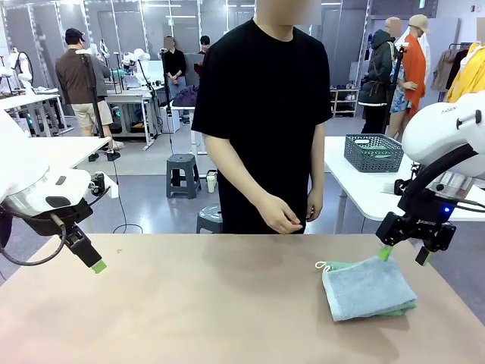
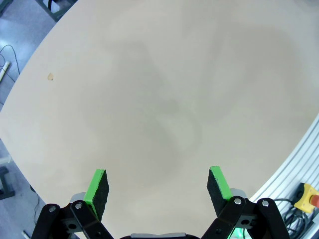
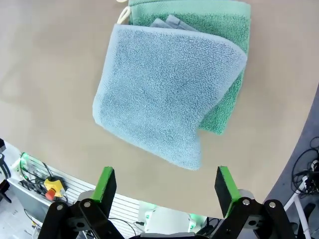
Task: Fold the towels and place them in the basket.
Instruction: Stack the folded Towel with hook on the right side of the table.
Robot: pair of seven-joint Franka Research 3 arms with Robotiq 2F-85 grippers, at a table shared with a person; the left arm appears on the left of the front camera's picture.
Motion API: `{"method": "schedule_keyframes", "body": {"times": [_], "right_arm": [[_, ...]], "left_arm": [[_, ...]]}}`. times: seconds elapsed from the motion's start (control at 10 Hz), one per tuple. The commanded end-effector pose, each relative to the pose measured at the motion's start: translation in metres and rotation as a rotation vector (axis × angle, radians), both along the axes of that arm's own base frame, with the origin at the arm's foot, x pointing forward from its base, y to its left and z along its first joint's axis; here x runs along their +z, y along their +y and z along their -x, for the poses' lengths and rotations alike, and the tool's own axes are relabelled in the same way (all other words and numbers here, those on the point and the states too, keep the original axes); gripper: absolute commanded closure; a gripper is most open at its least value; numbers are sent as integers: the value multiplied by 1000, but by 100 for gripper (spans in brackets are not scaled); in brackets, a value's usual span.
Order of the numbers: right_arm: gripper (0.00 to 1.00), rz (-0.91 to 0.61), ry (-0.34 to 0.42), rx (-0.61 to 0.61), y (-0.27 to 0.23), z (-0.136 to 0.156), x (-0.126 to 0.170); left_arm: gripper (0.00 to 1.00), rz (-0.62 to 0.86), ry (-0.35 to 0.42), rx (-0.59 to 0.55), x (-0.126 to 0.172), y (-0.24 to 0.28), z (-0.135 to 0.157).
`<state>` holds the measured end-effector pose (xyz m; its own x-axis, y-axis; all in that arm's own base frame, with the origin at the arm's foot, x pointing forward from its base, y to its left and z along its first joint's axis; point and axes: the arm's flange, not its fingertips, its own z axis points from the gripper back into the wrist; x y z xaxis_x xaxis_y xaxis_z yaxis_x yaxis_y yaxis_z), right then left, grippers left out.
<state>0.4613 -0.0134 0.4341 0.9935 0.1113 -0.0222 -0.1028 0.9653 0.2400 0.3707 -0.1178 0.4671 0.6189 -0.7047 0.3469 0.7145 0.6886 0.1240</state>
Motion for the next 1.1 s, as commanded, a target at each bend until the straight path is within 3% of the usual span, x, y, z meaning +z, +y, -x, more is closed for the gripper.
{"method": "schedule_keyframes", "body": {"times": [0.0,0.8,1.0], "right_arm": [[0,-22,-12,12,0,-2,-1],[0,0,0,1,0,0,0],[0,-111,-43,58,-6,29,63]], "left_arm": [[0,-11,3,16,0,-2,-1],[0,0,0,0,0,0,0],[0,45,-22,20,42,22,-33]]}}
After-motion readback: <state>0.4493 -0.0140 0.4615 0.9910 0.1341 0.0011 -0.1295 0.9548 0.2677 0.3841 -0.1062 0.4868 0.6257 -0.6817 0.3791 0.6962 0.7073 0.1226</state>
